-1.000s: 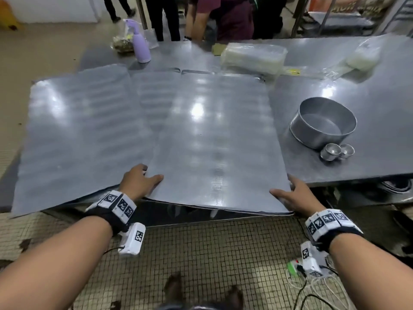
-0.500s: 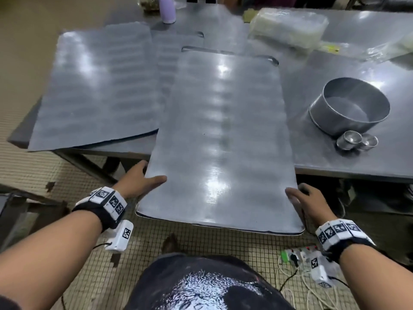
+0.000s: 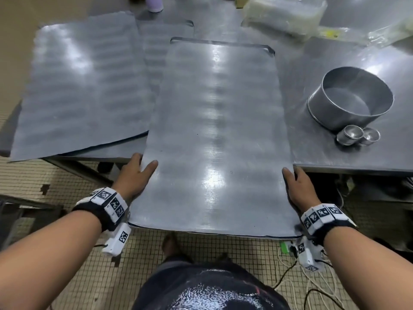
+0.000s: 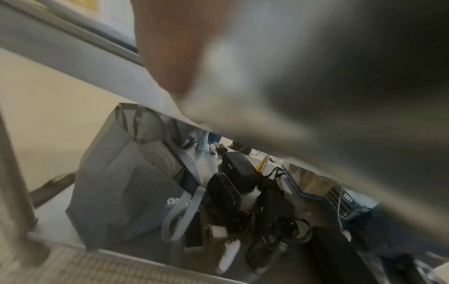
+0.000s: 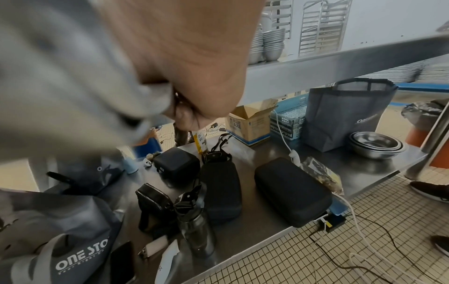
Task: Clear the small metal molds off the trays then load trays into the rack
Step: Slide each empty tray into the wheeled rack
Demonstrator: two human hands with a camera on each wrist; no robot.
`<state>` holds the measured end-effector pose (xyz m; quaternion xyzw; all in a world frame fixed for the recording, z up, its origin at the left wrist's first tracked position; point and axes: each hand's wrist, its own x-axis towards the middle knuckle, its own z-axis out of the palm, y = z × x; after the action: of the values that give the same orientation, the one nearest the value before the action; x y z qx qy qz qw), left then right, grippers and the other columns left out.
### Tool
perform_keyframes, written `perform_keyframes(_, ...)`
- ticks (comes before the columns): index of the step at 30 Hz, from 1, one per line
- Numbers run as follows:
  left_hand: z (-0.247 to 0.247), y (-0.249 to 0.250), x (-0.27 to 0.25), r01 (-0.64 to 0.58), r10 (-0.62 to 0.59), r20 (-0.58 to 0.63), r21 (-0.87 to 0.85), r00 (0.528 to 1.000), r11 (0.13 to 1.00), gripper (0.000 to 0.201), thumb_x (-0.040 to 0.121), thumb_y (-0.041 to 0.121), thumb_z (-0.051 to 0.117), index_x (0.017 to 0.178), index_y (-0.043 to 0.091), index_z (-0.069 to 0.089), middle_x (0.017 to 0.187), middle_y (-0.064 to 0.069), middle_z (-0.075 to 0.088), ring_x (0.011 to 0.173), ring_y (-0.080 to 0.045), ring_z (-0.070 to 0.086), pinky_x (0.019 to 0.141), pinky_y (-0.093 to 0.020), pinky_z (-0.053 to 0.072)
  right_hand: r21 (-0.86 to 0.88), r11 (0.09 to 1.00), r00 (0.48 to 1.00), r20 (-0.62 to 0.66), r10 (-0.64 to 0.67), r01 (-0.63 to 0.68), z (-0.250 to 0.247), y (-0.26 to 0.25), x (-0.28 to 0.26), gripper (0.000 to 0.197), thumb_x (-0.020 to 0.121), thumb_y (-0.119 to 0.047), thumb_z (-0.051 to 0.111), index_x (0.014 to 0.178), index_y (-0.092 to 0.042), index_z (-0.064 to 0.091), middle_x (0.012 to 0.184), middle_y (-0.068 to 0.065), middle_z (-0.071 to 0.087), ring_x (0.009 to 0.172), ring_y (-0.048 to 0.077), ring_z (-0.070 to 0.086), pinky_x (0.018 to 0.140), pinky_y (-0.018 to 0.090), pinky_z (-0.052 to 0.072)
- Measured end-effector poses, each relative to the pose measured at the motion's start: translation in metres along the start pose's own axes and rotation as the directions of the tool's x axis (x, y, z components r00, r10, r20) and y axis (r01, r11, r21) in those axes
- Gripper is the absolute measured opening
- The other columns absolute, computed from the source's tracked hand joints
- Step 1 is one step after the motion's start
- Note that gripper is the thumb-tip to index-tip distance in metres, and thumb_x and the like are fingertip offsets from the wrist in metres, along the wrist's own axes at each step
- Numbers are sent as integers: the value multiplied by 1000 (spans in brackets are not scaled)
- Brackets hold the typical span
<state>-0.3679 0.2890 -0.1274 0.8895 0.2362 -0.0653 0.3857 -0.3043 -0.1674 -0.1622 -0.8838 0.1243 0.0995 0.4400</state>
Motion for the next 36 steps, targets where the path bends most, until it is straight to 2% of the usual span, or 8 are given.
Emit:
perform_keyframes(4, -7, 0, 0, -55, 54, 18, 52, 998, 997, 40, 97, 46, 59, 121, 15, 53, 108, 3, 57, 98, -18, 53, 83, -32, 40, -37, 999, 1000, -4, 14, -14, -1, -2, -2, 48, 102, -40, 48, 138, -9, 54, 138, 10, 58, 129, 28, 52, 101, 33, 37)
perform_keyframes(7, -2, 5, 3, -37, 36, -30, -14, 999, 999, 37, 97, 47, 58, 109, 11, 54, 92, 5, 58, 83, -17, 53, 67, -28, 38, -23, 999, 999, -14, 34, -34, 0, -4, -5, 46, 102, -41, 48, 136, -11, 54, 135, 8, 59, 126, 28, 53, 98, 33, 38)
perform_keyframes(12, 8, 10, 8, -4, -14, -86, -208, 996, 978, 40, 96, 48, 59, 110, 11, 57, 94, 1, 64, 82, -14, 59, 65, -26, 42, 11, 1000, 999, -44, 18, -18, -7, -11, -6, 41, 99, -43, 54, 120, -9, 64, 110, 3, 66, 109, 26, 62, 89, 33, 43)
perform_keyframes(21, 2, 24, 7, -26, -13, -107, -355, 994, 934, 46, 80, 39, 83, 105, 5, 65, 91, -7, 74, 82, -23, 73, 71, -34, 59, 71, 997, 999, -48, 2, 2, -34, -21, 7, 80, 73, -78, 66, 122, -15, 64, 119, 4, 70, 112, 20, 66, 99, 46, 52)
perform_keyframes(26, -10, 25, 3, -14, -37, -122, -391, 992, 920, 51, 69, 47, 88, 100, 11, 69, 92, -6, 77, 84, -24, 75, 81, -45, 61, 97, 994, 998, -32, -54, 57, -46, -46, -3, 41, 90, -47, 69, 106, -10, 67, 96, -2, 72, 88, 10, 67, 70, 20, 47)
perform_keyframes(29, -22, 28, -3, -58, 2, -137, -407, 991, 912, 31, 77, 35, 86, 93, 17, 67, 91, -4, 76, 84, -22, 75, 80, -40, 61, 129, 986, 994, -43, -105, 110, -50, -69, -10, 21, 93, -33, 70, 96, -12, 67, 85, -7, 70, 79, 3, 65, 56, 10, 45)
perform_keyframes(33, -55, 33, -3, -146, 62, -220, -389, 974, 909, 35, 80, 33, 83, 98, 8, 67, 89, -6, 75, 76, -16, 71, 65, -24, 54, 139, 974, 983, -82, -166, 177, -45, -105, -5, 29, 88, -44, 72, 94, -16, 65, 87, -9, 71, 76, 0, 64, 71, 28, 51)
perform_keyframes(36, -99, 37, 4, -207, 92, -295, -386, 951, 899, 39, 79, 36, 84, 100, 7, 68, 89, -8, 76, 77, -19, 70, 65, -28, 53, 147, 961, 969, -116, -217, 233, -31, -146, 3, 40, 80, -58, 70, 94, -21, 71, 90, -12, 75, 88, 10, 71, 85, 38, 56)
